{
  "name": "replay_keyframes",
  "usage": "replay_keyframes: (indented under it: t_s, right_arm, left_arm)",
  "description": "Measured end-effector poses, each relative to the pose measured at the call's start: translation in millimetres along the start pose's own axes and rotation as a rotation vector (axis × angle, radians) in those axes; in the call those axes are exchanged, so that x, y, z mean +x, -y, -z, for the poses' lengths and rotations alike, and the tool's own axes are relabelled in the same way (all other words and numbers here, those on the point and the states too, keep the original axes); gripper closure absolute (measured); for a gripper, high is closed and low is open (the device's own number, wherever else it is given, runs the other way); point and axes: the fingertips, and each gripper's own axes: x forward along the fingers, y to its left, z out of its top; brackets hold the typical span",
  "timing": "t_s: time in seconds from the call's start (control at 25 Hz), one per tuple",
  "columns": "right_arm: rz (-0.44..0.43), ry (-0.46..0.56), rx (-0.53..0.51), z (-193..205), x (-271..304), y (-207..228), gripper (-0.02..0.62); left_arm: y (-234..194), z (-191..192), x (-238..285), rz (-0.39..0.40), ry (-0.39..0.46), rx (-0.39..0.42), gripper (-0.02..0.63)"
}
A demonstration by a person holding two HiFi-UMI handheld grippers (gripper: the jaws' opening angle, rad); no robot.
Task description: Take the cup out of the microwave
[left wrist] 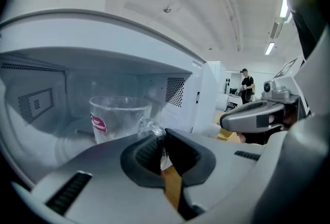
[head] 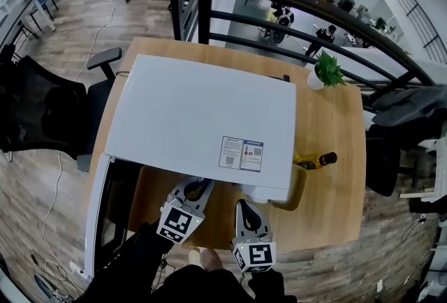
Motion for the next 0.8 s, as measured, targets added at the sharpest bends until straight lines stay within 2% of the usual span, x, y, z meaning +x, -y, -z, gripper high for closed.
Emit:
replay_keyframes:
  t_s: [0.8]
  right_arm:
    - [-0.008, 0.080, -0.060, -21, -65, -41, 0.580]
  left_arm:
    - [46, -13, -90, -0.052, 0.070, -0.018, 0.581]
